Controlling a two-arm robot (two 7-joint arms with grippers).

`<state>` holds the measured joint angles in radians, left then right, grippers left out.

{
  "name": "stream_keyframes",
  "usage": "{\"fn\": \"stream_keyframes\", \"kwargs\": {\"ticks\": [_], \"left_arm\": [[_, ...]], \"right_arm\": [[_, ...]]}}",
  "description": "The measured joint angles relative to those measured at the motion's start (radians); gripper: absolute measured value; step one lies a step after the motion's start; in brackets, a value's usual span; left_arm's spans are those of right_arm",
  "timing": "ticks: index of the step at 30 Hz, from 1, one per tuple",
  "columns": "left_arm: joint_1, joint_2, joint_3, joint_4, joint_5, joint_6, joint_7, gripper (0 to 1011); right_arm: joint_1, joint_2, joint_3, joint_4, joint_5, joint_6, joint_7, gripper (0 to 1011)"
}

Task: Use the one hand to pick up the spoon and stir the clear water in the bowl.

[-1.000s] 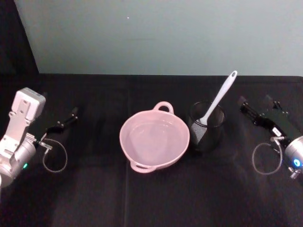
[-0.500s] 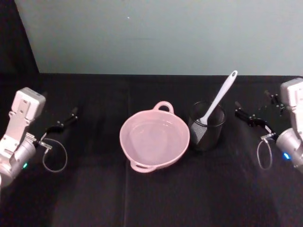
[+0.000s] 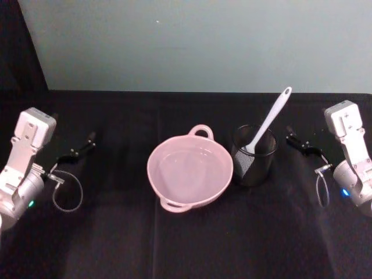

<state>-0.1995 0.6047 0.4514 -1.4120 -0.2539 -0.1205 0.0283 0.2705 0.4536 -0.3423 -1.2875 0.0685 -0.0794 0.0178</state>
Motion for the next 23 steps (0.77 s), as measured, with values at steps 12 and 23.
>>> {"fn": "stream_keyframes", "kwargs": {"ticks": [12,23], "left_arm": [[0.0,0.0,0.0,0.0,0.0,0.0,0.0,1011],[0.0,0.0,0.0,0.0,0.0,0.0,0.0,1011]], "right_arm": [[0.001,0.001,-0.001,0.0,0.002,0.0,0.001,1003],[0.001,0.001,-0.002,0.001,0.003,0.0,0.002,1003]]}}
